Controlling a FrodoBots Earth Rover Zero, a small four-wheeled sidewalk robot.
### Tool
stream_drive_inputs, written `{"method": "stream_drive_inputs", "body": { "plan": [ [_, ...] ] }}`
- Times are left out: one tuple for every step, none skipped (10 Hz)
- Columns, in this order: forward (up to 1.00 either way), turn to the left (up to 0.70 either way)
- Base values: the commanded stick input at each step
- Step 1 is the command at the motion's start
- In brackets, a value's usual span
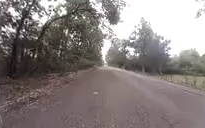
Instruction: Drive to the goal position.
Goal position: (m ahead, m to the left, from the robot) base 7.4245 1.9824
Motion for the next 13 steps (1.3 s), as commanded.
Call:
{"method": "stream_drive_inputs", "body": {
  "plan": [
    [0.7, 0.15],
    [0.7, 0.21],
    [0.7, 0.16],
    [0.7, 0.0],
    [0.7, 0.0],
    [0.7, 0.0],
    [0.7, 0.0],
    [0.7, 0.0],
    [0.7, 0.0],
    [0.7, 0.0],
    [0.7, 0.0],
    [0.7, 0.0],
    [0.7, 0.0]
  ]
}}
